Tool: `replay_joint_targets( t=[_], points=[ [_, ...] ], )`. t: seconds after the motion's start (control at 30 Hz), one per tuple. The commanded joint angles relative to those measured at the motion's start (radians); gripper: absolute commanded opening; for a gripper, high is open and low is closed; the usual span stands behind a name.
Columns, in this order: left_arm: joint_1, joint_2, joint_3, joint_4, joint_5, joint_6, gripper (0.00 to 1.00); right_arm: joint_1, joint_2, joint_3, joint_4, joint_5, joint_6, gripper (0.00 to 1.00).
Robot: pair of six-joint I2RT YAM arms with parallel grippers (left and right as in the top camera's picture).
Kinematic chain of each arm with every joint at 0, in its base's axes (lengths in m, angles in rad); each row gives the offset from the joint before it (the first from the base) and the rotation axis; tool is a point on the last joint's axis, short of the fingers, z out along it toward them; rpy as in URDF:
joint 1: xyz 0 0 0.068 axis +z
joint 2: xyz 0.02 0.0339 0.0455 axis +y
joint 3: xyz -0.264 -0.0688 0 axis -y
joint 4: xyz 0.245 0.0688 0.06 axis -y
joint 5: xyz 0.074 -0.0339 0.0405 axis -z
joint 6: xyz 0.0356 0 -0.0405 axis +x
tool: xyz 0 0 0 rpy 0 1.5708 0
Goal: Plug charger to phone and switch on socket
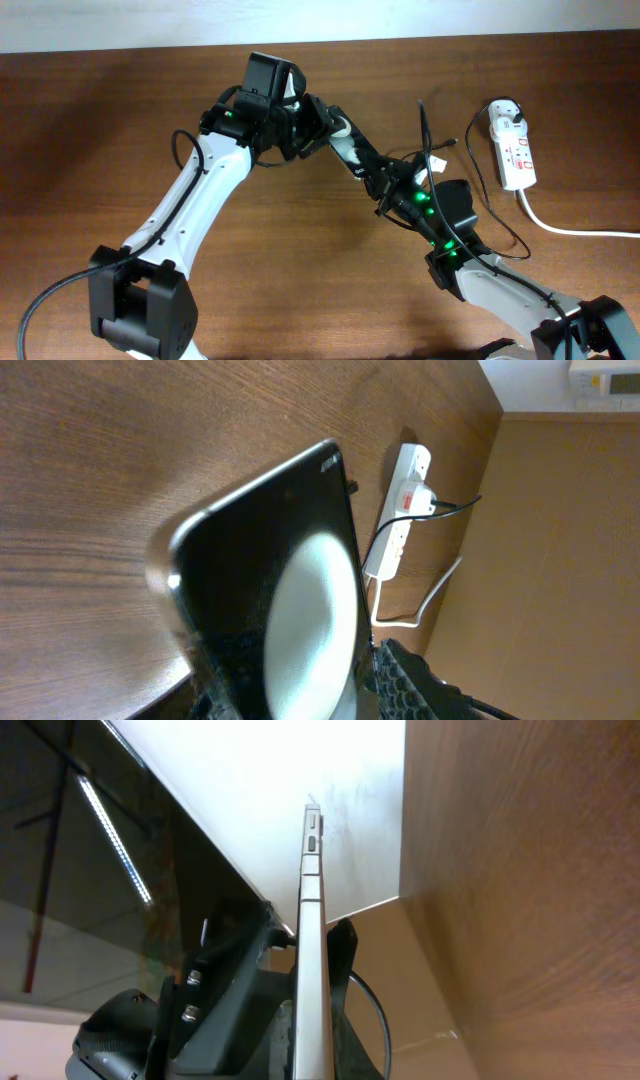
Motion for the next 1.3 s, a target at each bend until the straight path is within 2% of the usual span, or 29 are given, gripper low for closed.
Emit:
replay_joint_targets(
  t=[0.0, 0.07, 0.23, 0.3, 0.33, 0.4, 0.47, 0.57, 0.63, 0.67, 0.73, 0.77, 0.83, 0.87, 0.93, 1.0, 1.07, 1.13, 1.2, 1.27],
  points=[
    [-0.019, 0.005, -0.013, 0.011, -0.002, 0.005, 0.30, 0.038, -0.010, 0.019, 0.034, 0.027, 0.044, 0.04],
    [-0.019, 0.005, -0.013, 0.014, 0.002, 0.004, 0.22, 0.042, -0.010, 0.019, 0.040, 0.027, 0.064, 0.04],
    [-0.019, 0.005, -0.013, 0.037, 0.013, -0.184, 0.00, 0.042, -0.010, 0.019, 0.089, 0.027, 0.065, 0.04],
    [-0.019, 0.005, -0.013, 0.037, 0.028, -0.203, 0.00, 0.042, -0.010, 0.019, 0.091, 0.026, 0.064, 0.07],
    [-0.018, 0.005, -0.013, 0.036, 0.028, -0.203, 0.00, 0.042, -0.010, 0.019, 0.092, 0.022, 0.064, 0.13],
    [-0.018, 0.005, -0.013, 0.037, 0.028, -0.203, 0.00, 0.042, -0.010, 0.019, 0.092, 0.019, 0.064, 0.14],
    [-0.009, 0.005, -0.013, 0.040, 0.033, -0.283, 0.00, 0.042, -0.010, 0.019, 0.092, 0.014, 0.064, 0.24],
    [0.038, 0.005, -0.013, 0.048, 0.036, -0.296, 0.00, 0.042, -0.010, 0.019, 0.089, -0.003, 0.064, 0.45],
    [0.077, 0.005, -0.013, 0.048, -0.017, -0.225, 0.00, 0.042, -0.010, 0.019, 0.048, -0.050, 0.059, 0.54],
    [0.103, 0.005, -0.013, 0.048, -0.054, -0.167, 0.00, 0.042, -0.010, 0.019, 0.016, -0.062, -0.006, 0.61],
    [0.160, 0.005, -0.013, 0.044, -0.081, -0.042, 0.00, 0.041, -0.010, 0.019, -0.030, -0.075, -0.342, 0.81],
    [0.178, 0.005, -0.013, 0.029, -0.081, 0.011, 0.00, 0.041, -0.010, 0.019, -0.063, -0.085, -0.460, 0.99],
    [0.206, 0.005, -0.013, -0.031, -0.080, 0.106, 0.00, 0.041, -0.010, 0.019, -0.177, -0.107, -0.600, 0.99],
    [0.213, 0.005, -0.013, -0.053, -0.076, 0.130, 0.00, 0.041, -0.010, 0.019, -0.210, -0.109, -0.600, 0.99],
    [0.218, 0.005, -0.013, -0.079, 0.041, 0.291, 0.00, 0.041, -0.010, 0.019, -0.225, -0.122, -0.699, 0.99],
    [0.218, 0.005, -0.013, -0.108, 0.055, 0.364, 0.00, 0.041, -0.010, 0.019, -0.254, -0.160, -0.699, 0.99],
    [0.218, 0.005, -0.013, -0.120, 0.055, 0.376, 0.00, 0.041, -0.010, 0.019, -0.402, -0.074, -0.716, 0.99],
    [0.218, 0.005, -0.013, -0.140, 0.055, 0.376, 0.00, 0.040, -0.010, 0.019, -0.483, 0.013, -0.960, 0.94],
    [0.218, 0.005, -0.013, -0.182, 0.055, 0.376, 0.00, 0.039, -0.033, 0.030, -0.502, -0.008, -0.961, 0.98],
    [0.218, 0.005, -0.013, -0.188, 0.069, 0.376, 0.00, 0.039, -0.119, 0.132, -0.746, 0.092, -1.045, 1.00]
  ],
)
